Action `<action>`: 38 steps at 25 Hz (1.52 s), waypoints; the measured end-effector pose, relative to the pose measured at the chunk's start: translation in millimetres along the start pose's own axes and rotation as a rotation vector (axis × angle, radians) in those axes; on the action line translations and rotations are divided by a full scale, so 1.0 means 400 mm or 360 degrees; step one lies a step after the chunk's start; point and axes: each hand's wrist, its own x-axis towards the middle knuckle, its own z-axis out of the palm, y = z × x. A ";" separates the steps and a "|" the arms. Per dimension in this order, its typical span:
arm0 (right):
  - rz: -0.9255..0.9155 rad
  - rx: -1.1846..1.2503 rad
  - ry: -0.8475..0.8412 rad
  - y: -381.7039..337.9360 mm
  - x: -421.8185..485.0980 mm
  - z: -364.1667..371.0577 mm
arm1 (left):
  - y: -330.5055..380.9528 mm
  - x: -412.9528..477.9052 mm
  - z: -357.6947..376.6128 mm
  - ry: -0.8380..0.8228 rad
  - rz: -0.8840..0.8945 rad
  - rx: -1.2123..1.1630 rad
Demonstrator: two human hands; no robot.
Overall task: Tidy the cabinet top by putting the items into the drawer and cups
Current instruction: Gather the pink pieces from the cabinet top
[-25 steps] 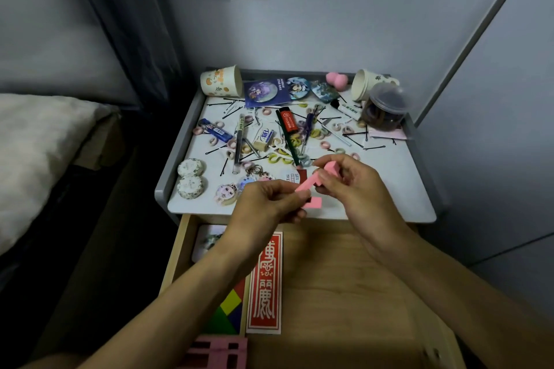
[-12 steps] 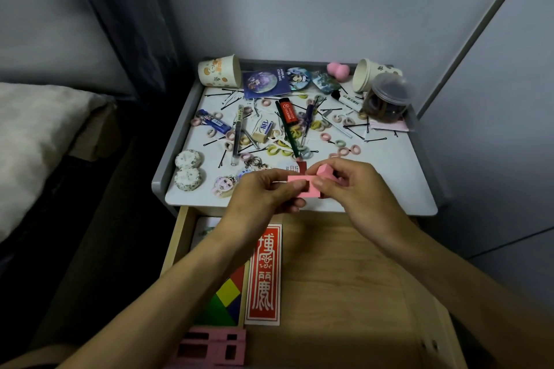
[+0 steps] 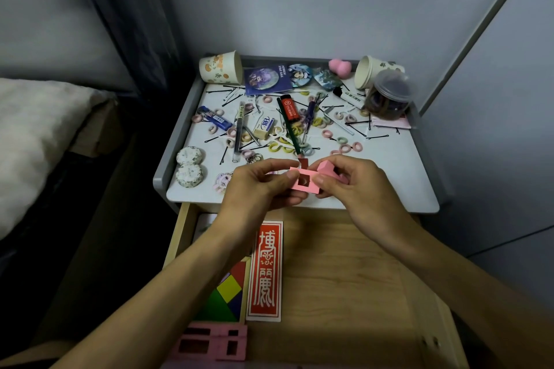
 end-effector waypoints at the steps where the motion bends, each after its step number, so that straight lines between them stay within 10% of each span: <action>1: -0.0003 -0.0010 0.0004 -0.001 0.000 -0.001 | 0.001 0.000 -0.001 -0.0010 -0.0006 0.0008; 38: -0.0562 -0.0539 0.0056 0.000 -0.001 -0.010 | 0.004 -0.004 -0.014 -0.0125 -0.0131 0.0162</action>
